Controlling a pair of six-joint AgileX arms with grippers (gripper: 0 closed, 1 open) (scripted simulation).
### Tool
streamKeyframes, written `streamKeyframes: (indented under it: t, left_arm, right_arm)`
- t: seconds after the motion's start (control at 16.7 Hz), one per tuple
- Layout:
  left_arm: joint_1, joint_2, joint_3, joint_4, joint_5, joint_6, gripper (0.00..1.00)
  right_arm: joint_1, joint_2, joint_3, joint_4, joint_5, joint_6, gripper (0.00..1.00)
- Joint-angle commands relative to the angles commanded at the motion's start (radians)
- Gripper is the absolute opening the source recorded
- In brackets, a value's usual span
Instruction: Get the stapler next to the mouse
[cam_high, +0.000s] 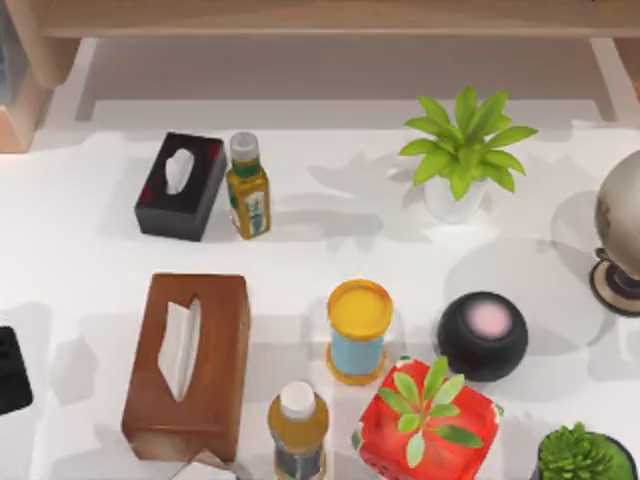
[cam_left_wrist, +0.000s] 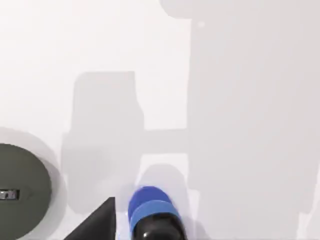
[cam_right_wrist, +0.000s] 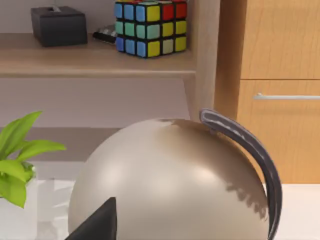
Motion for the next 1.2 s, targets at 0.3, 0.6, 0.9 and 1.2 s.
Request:
streamKeyframes:
  t: [0.3,0.6,0.9,1.2]
  left_arm:
    - [0.055,0.310,0.169,-0.254,0.000,-0.081,1.00]
    - [0.078,0.414,0.238,-0.349,-0.001,-0.114,1.00]
    - [0.076,0.420,0.222,-0.329,-0.001,-0.114,1.00]
    - [0.080,0.501,0.135,-0.150,-0.001,-0.111,1.00]
  right_arm:
    - [0.000,0.000,0.000,0.000,0.000,0.000,1.00]
    - [0.000,0.000,0.000,0.000,0.000,0.000,1.00]
    - [0.000,0.000,0.000,0.000,0.000,0.000,1.00]
    - [0.000,0.000,0.000,0.000,0.000,0.000,1.00]
